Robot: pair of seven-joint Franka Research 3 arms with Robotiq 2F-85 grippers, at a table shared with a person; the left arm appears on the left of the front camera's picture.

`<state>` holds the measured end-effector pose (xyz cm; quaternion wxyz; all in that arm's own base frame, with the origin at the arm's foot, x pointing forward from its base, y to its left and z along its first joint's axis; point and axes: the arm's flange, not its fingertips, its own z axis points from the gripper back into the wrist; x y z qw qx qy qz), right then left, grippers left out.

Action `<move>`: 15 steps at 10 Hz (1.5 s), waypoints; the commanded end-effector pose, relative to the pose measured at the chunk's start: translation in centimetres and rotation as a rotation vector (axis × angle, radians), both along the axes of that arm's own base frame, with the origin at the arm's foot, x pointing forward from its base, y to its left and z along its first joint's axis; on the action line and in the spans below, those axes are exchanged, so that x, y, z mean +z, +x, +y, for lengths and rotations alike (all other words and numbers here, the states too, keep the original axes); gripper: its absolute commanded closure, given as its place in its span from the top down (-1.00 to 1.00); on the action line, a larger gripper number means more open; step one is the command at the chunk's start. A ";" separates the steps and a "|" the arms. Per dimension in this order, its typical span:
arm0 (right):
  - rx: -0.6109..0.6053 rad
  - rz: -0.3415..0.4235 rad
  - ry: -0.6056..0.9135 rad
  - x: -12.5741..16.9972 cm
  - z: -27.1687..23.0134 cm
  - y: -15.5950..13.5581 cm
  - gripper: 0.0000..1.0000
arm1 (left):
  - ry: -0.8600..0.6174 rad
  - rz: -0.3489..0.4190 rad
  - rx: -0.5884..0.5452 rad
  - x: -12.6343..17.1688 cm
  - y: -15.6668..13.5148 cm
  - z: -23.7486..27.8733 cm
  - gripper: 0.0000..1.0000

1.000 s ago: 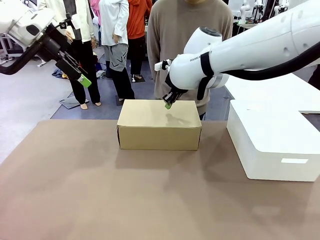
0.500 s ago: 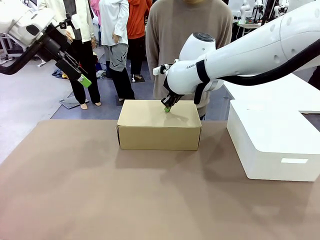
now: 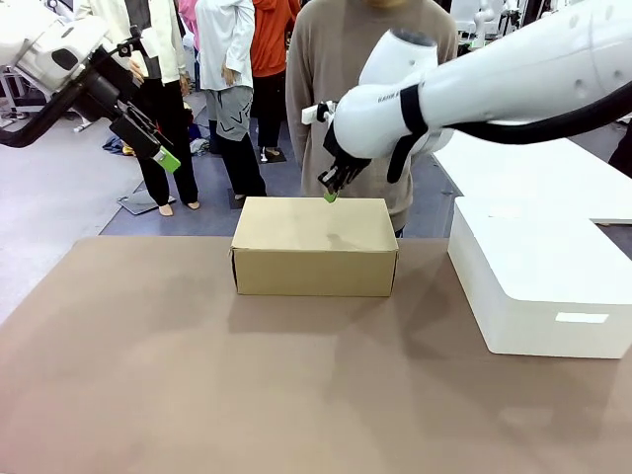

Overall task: Pack the shoes into the box.
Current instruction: Press down on the lid of the Shoes Box.

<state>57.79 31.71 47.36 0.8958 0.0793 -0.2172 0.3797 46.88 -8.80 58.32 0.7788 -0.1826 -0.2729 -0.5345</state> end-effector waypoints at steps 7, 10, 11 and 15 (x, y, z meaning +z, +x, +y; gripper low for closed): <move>0.119 -0.017 0.101 4.5 -8.2 -14.2 -1.00 | 0.002 -0.004 -0.004 0.2 0.2 0.2 1.00; 0.099 -0.011 0.066 4.6 -11.4 -18.5 -0.80 | 0.002 -0.004 -0.004 0.2 0.2 0.2 1.00; 0.094 0.005 0.043 4.6 -11.8 -19.6 -0.41 | 0.002 -0.004 -0.004 0.2 0.2 0.2 1.00; 0.069 0.009 -0.056 4.3 -12.8 -22.5 1.00 | 0.002 -0.004 -0.004 0.2 0.2 0.2 1.00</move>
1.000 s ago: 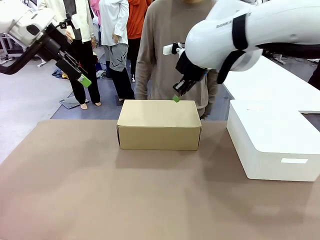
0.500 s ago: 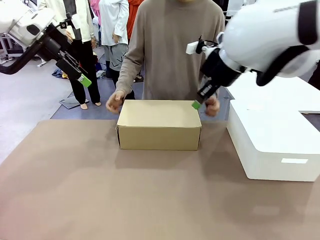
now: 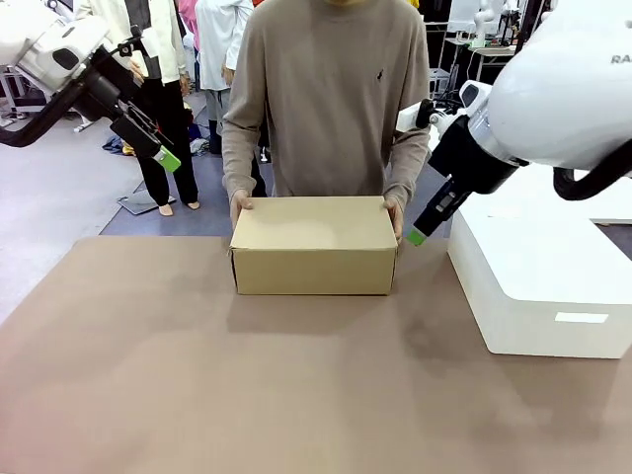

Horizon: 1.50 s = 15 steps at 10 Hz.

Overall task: Pack the shoes into the box.
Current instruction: Press down on the lid of the Shoes Box.

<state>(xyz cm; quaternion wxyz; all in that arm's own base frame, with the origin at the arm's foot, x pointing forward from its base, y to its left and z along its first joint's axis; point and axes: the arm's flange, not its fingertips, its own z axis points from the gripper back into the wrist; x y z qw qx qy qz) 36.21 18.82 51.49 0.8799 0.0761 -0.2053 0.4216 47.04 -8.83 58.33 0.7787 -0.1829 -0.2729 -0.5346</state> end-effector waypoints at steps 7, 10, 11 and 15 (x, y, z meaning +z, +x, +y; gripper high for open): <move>-0.010 0.033 -0.044 -1.0 0.0 -1.6 1.00 | 0.003 -0.004 -0.003 0.2 0.0 0.2 1.00; -0.010 0.033 -0.044 -1.0 0.0 -1.6 1.00 | 0.003 -0.004 -0.003 0.2 0.0 0.2 1.00; -0.010 0.033 -0.044 -1.0 0.0 -1.6 1.00 | 0.003 -0.004 -0.003 0.2 0.0 0.2 1.00; -0.010 0.033 -0.044 -1.0 0.0 -1.6 1.00 | 0.003 -0.004 -0.003 0.2 0.0 0.2 1.00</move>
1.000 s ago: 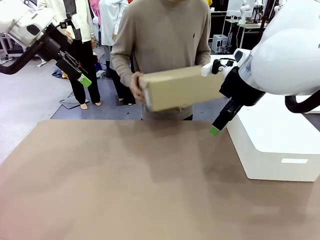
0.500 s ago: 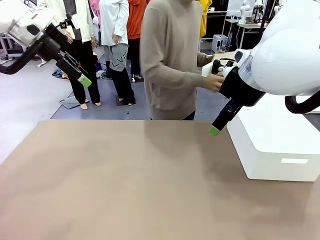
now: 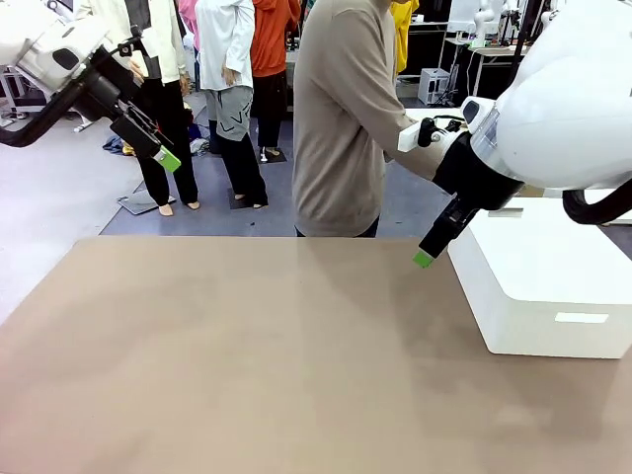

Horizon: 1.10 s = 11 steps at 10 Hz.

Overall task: Pack the shoes into the box.
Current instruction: Press down on the lid of the Shoes Box.

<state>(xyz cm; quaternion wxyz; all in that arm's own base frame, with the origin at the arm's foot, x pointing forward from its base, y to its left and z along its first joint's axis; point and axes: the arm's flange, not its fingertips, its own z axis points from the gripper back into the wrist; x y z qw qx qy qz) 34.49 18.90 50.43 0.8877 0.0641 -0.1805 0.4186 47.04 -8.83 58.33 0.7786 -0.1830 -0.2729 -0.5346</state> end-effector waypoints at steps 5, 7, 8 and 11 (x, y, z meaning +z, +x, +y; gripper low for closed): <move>0.003 -0.004 -0.002 0.1 -0.1 0.1 1.00 | 0.003 -0.004 -0.003 0.2 0.0 0.2 1.00; 0.003 -0.004 -0.002 0.1 -0.1 0.1 1.00 | 0.003 -0.004 -0.003 0.2 0.0 0.2 1.00; 0.003 -0.004 -0.002 0.1 -0.1 0.1 1.00 | 0.003 -0.004 -0.003 0.2 0.0 0.2 1.00; 0.003 -0.004 -0.002 0.1 -0.1 0.1 1.00 | 0.003 -0.004 -0.003 0.2 0.0 0.2 1.00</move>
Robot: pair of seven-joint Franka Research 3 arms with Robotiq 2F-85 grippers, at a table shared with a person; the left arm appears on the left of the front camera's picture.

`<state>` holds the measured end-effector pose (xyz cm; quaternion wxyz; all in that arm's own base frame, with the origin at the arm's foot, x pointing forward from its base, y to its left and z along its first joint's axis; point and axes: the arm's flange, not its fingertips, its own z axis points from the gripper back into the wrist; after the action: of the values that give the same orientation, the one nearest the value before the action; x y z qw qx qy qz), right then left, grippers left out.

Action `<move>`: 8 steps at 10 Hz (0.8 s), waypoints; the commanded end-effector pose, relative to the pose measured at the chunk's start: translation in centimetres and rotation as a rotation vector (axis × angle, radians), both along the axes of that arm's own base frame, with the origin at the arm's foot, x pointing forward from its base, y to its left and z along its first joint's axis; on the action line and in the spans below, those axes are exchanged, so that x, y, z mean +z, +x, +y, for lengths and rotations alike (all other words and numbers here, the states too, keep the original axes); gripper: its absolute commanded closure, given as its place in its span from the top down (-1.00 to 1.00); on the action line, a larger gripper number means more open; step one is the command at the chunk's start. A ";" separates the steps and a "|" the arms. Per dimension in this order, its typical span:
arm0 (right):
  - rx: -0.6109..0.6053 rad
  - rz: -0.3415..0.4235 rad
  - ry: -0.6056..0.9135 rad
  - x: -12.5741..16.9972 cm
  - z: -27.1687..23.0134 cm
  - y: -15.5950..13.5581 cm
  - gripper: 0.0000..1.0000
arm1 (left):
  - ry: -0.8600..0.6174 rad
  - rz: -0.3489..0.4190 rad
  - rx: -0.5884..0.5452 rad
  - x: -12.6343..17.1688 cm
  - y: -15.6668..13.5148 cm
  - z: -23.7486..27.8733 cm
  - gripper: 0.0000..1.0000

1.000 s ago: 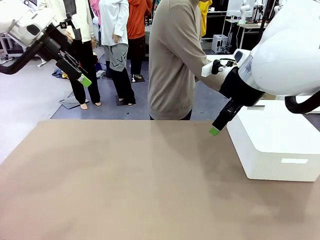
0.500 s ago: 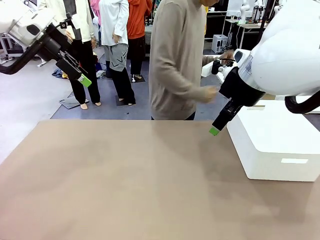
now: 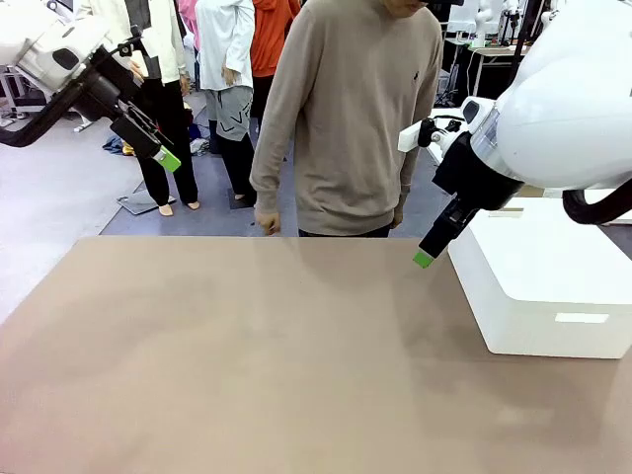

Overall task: Pack the shoes into the box.
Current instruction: Press down on the lid of the Shoes Box.

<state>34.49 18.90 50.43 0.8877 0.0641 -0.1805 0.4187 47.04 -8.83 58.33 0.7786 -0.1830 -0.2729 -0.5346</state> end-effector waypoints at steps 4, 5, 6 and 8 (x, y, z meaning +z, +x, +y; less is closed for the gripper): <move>0.003 -0.004 -0.002 0.1 -0.1 0.1 1.00 | 0.003 -0.004 -0.003 0.2 0.0 0.2 1.00; 0.003 -0.004 -0.002 0.1 -0.1 0.1 1.00 | 0.003 -0.004 -0.003 0.2 0.0 0.2 1.00; 0.003 -0.004 -0.002 0.1 -0.1 0.1 1.00 | 0.003 -0.004 -0.003 0.2 0.0 0.2 1.00; 0.003 -0.004 -0.002 0.1 -0.1 0.1 1.00 | 0.003 -0.004 -0.003 0.2 0.0 0.2 1.00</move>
<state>34.49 18.90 50.43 0.8877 0.0641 -0.1805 0.4187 47.04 -8.83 58.33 0.7786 -0.1830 -0.2729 -0.5346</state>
